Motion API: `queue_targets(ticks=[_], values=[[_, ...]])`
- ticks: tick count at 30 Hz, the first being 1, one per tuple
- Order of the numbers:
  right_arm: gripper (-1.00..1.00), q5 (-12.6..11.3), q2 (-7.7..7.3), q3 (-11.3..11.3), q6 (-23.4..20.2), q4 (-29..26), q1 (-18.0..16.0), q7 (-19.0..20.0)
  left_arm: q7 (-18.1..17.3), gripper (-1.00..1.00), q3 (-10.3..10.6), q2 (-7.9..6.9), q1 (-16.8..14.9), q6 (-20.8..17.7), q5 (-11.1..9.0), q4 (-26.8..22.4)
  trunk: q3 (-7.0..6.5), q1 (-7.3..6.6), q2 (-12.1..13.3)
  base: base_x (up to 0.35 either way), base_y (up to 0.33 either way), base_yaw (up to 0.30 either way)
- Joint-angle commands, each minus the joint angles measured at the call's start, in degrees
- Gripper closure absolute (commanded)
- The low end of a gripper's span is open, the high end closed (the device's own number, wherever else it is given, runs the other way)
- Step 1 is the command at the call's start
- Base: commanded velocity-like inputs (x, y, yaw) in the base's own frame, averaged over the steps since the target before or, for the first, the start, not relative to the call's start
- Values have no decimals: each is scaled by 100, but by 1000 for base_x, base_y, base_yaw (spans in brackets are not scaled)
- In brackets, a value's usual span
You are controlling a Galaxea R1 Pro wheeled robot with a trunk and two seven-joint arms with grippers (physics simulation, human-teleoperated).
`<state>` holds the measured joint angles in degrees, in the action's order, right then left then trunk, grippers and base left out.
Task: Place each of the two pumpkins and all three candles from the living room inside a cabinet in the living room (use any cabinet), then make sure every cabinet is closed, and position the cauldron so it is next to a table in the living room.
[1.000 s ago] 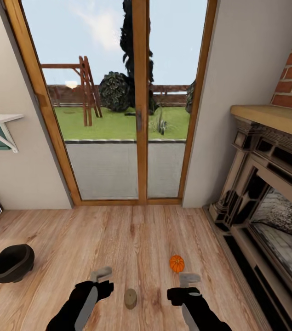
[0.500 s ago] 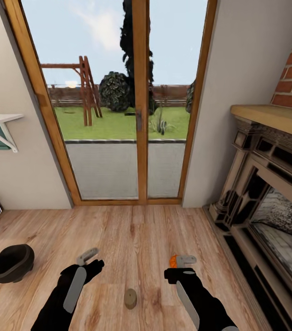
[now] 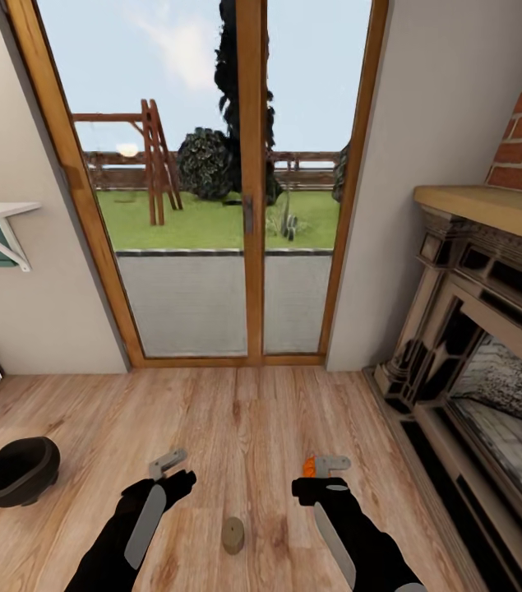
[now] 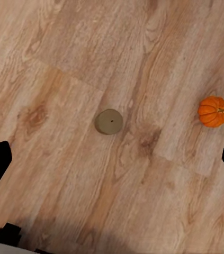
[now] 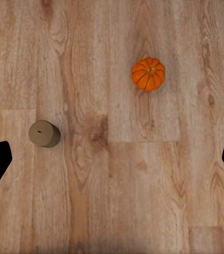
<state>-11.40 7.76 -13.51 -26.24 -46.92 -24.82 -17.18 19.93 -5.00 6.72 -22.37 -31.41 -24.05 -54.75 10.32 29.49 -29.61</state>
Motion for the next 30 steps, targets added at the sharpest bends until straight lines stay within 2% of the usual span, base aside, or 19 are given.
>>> queue_targets(ticks=[1, 10, 14, 18, 30], values=[[-100, -62, 0, -24, -18, -6, -5, -53, 24, -100, -6, 1, -4, 8, -59, 0, 29, 25, -52, 0, 0, 0], [-100, -64, 13, -34, -21, 33, -5, -49, -14, -100, 7, 3, -4, 96, -56, 85, 191, 223, -413, 0, 0, 1], [-100, -64, 14, -36, -22, 39, -5, -50, -15, -100, 13, 4, -4, 285, -57, 148, 263, 311, -574, 0, 0, 65], [-100, -64, 15, -30, -19, 42, -5, -50, -16, -100, 46, 4, -4, 554, -56, 306, 335, 399, -734, 0, 0, 198], [-100, -71, 15, -29, -19, 49, -5, -49, -16, -100, 52, 4, -4, 600, -56, 342, 550, 662, -1215, 0, 0, 185]])
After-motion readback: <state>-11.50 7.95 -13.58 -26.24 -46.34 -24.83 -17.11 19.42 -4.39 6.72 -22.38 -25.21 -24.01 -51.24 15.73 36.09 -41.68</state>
